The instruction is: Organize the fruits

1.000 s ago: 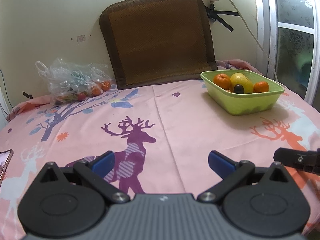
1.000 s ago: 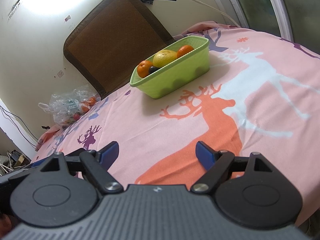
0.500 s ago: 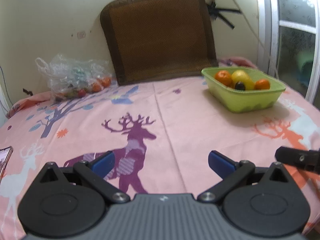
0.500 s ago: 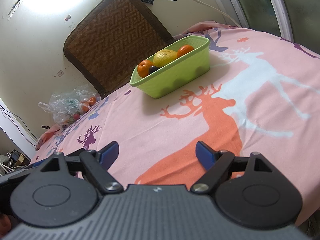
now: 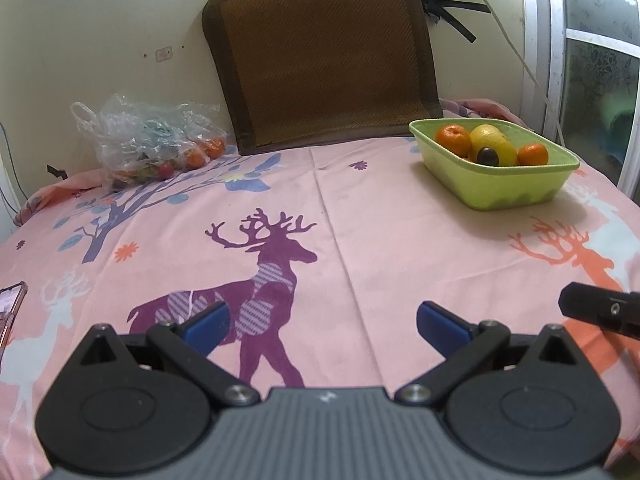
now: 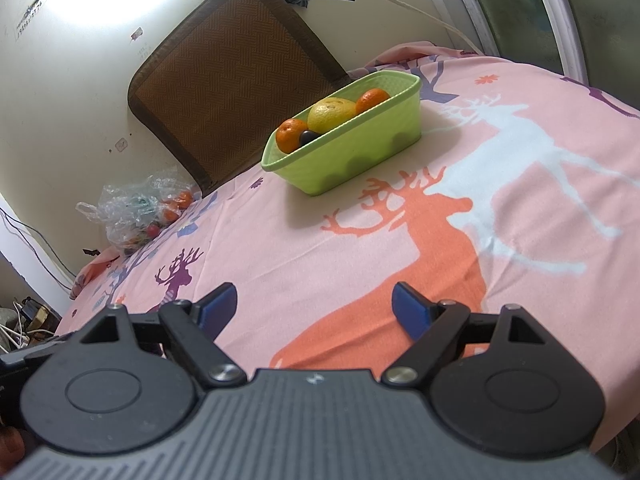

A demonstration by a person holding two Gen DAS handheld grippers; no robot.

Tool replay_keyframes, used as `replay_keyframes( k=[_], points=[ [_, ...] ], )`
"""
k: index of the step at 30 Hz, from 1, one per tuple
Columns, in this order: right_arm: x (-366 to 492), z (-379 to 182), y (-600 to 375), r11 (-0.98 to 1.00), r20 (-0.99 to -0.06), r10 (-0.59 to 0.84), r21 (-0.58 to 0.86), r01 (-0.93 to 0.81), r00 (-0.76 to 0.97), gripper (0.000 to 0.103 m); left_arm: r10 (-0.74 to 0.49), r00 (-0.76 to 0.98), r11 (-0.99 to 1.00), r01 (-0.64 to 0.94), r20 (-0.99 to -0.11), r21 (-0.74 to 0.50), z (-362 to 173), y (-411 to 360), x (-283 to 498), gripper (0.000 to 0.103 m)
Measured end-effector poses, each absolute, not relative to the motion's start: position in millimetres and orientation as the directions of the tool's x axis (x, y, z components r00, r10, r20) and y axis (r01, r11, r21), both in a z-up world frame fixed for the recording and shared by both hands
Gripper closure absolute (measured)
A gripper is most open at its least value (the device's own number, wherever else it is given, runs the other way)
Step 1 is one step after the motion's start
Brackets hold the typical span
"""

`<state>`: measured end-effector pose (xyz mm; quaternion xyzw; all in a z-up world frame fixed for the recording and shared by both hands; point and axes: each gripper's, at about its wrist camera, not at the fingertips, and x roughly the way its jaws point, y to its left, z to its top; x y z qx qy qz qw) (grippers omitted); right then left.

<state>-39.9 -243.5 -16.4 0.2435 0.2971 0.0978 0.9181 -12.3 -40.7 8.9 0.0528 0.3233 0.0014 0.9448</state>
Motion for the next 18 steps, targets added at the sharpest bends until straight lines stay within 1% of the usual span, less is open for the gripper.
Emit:
replay_keyframes(
  k=[18],
  points=[
    [-39.7, -16.1, -243.5, 0.862, -0.498, 0.325, 0.505, -0.036, 0.804, 0.016, 0.065, 0.787, 0.991, 0.023, -0.613, 0.135, 7.4, -44.7, -11.9, 0.000]
  ],
)
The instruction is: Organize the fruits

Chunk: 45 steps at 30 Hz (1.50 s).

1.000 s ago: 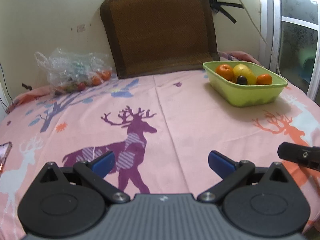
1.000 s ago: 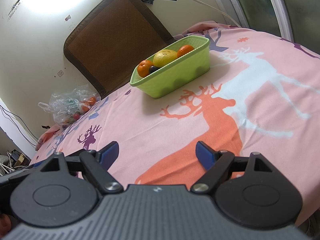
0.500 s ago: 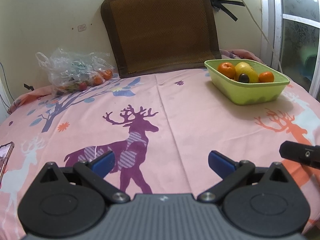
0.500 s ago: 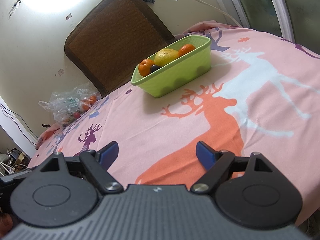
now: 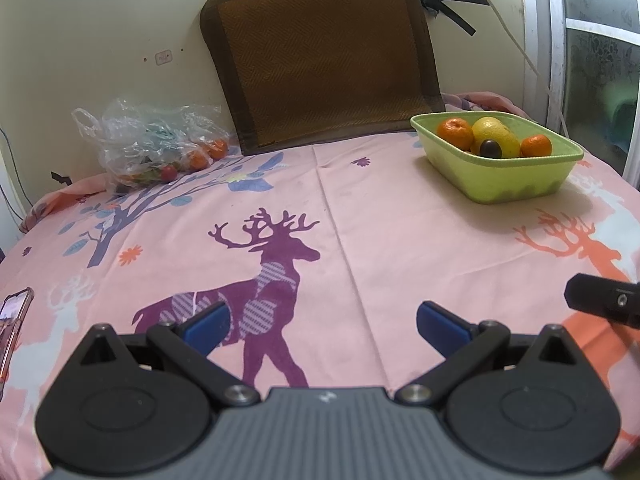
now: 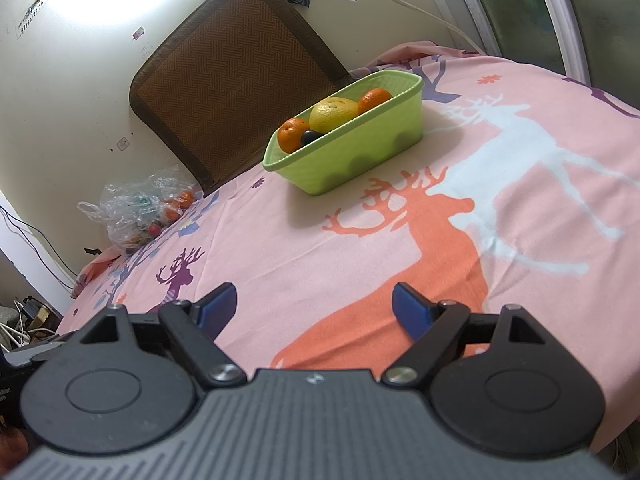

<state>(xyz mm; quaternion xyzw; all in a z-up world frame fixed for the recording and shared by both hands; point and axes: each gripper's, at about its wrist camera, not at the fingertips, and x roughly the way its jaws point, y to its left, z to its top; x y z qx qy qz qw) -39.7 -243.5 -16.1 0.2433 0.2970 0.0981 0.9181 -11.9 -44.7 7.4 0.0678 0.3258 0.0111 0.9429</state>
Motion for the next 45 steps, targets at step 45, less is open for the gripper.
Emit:
replay_keyframes(
  k=[45],
  points=[
    [-43.9, -10.7, -245.1, 0.874, -0.475, 0.307, 0.484, -0.046, 0.825, 0.016, 0.071, 0.787, 0.988, 0.029, -0.613, 0.151, 4.9, -47.5, -15.1, 0.000]
  ],
)
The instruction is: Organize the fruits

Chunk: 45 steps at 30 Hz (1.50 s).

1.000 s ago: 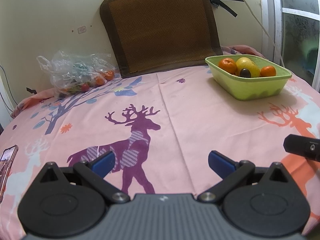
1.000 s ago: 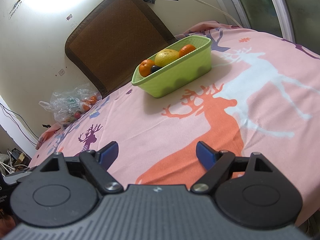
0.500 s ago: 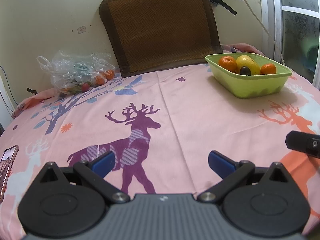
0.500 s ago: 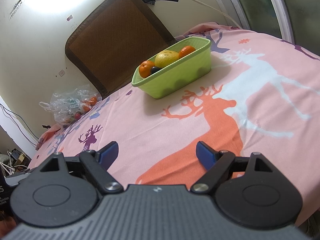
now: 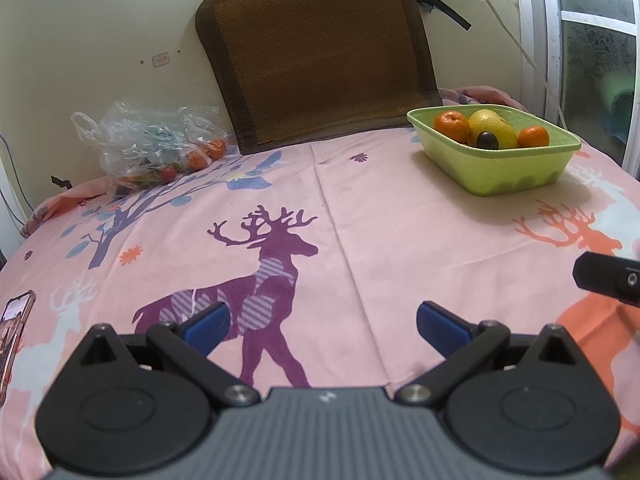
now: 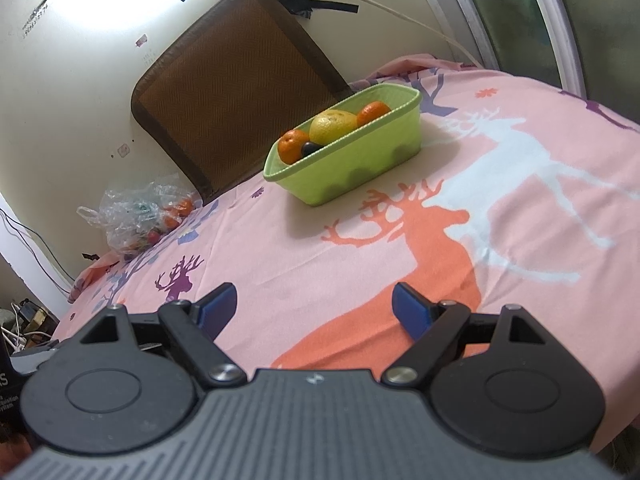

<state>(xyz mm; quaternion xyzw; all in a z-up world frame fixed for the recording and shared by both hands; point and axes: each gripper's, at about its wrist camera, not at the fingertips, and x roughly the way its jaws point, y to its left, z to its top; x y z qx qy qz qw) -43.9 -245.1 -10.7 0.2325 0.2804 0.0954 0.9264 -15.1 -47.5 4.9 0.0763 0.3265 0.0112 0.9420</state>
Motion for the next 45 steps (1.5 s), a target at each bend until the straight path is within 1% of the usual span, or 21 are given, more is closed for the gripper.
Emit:
replay_keyframes(
  k=[45],
  points=[
    [-45.0, -8.0, -245.3, 0.880, -0.461, 0.299, 0.471, -0.055, 0.836, 0.016, 0.073, 0.791, 0.986, 0.036, -0.608, 0.164, 7.1, -51.3, -17.2, 0.000]
  ],
)
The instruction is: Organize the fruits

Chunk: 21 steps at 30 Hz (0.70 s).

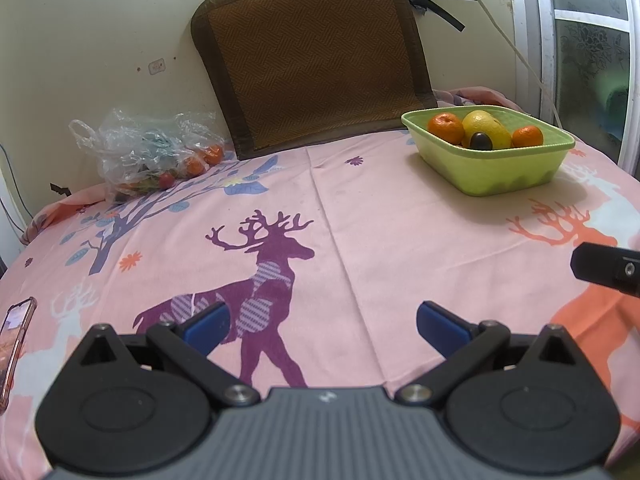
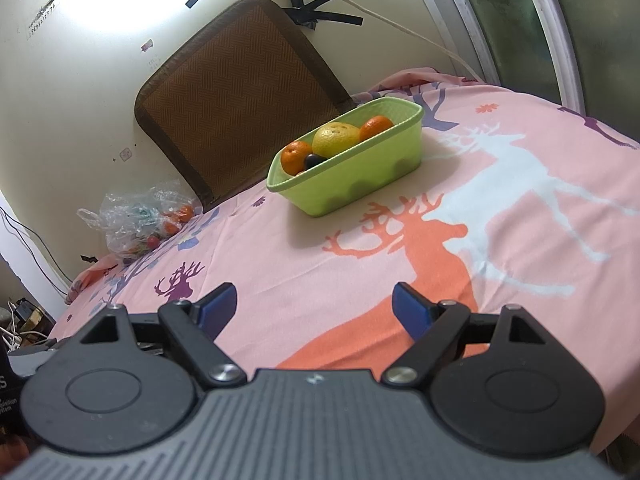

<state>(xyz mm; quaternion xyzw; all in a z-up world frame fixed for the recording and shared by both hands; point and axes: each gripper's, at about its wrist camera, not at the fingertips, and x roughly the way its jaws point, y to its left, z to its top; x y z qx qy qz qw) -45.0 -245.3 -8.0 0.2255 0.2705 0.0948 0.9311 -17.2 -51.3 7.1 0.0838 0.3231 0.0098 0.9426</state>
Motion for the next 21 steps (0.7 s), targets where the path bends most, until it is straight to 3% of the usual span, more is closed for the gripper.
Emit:
replay_keyframes(
  k=[21],
  points=[
    [-45.5, -7.7, -244.9, 0.880, -0.461, 0.298, 0.471, -0.054, 0.836, 0.016, 0.074, 0.791, 0.986, 0.034, -0.607, 0.165, 5.7, -50.6, -18.4, 0.000]
  ],
)
